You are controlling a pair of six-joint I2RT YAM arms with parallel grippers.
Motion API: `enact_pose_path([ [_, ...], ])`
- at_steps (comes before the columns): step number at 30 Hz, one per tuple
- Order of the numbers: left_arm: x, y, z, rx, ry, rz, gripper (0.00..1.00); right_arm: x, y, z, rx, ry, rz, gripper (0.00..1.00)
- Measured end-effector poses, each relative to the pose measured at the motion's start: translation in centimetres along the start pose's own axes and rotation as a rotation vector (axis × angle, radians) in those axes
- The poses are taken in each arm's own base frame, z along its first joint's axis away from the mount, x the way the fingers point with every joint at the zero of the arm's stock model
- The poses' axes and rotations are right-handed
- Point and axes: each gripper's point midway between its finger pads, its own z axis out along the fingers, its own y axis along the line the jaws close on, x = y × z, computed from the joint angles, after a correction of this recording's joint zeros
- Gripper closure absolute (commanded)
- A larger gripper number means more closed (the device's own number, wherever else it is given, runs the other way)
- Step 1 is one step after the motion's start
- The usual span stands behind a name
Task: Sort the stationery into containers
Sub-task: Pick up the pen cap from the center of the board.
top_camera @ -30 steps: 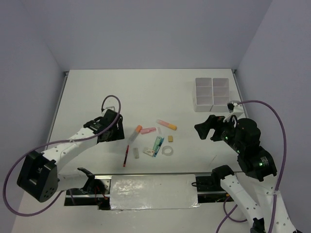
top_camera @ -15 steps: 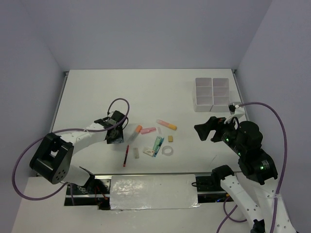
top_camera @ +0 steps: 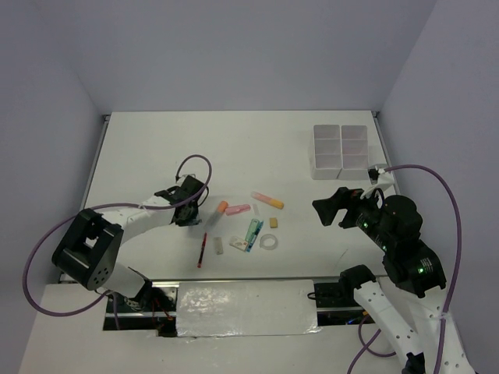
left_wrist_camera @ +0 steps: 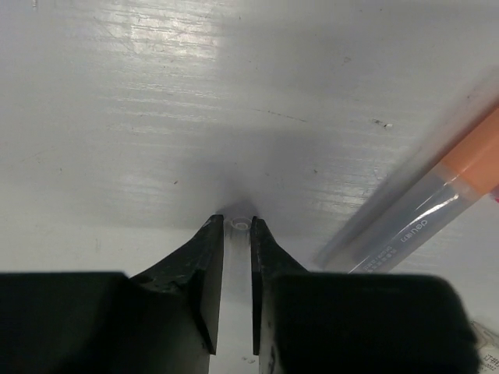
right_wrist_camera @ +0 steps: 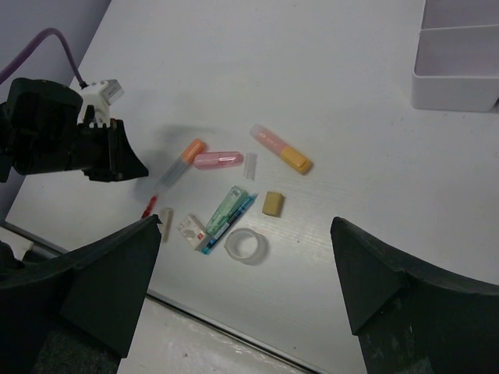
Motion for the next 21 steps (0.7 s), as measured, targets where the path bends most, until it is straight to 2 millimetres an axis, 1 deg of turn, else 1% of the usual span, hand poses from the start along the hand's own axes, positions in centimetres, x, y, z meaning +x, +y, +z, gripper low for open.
enact_pose_path([
  [1, -0.06, 0.01, 0.01, 0.000, -0.003, 0.008, 0.80, 0.00, 0.00, 0.00, 0.000, 0.000, 0.000, 0.03],
  [3, -0.07, 0.01, -0.02, 0.001, -0.005, 0.012, 0.78, 0.00, 0.01, 0.00, 0.000, 0.000, 0.000, 0.03],
  [4, -0.06, 0.04, -0.06, 0.002, -0.006, 0.012, 0.70, 0.01, 0.01, 0.00, -0.001, 0.000, 0.000, 0.03],
  [6, 0.06, 0.16, -0.14, 0.002, -0.008, 0.013, 0.61, 0.01, 0.04, 0.00, -0.002, 0.001, 0.000, 0.03],
  [7, 0.14, 0.26, -0.17, 0.001, -0.008, 0.014, 0.54, 0.02, 0.07, -0.01, -0.004, 0.001, 0.000, 0.03],
  [8, 0.23, 0.38, -0.20, -0.001, -0.008, 0.014, 0.52, 0.03, 0.10, -0.01, -0.005, 0.002, 0.000, 0.03],
  [11, 0.29, 0.52, -0.23, -0.006, -0.008, 0.014, 0.50, 0.03, 0.18, -0.01, -0.010, 0.002, 0.001, 0.03],
  [21, 0.38, 0.51, -0.29, -0.016, -0.013, 0.021, 0.52, -0.05, 0.26, 0.00, -0.014, -0.001, 0.000, 0.03],
])
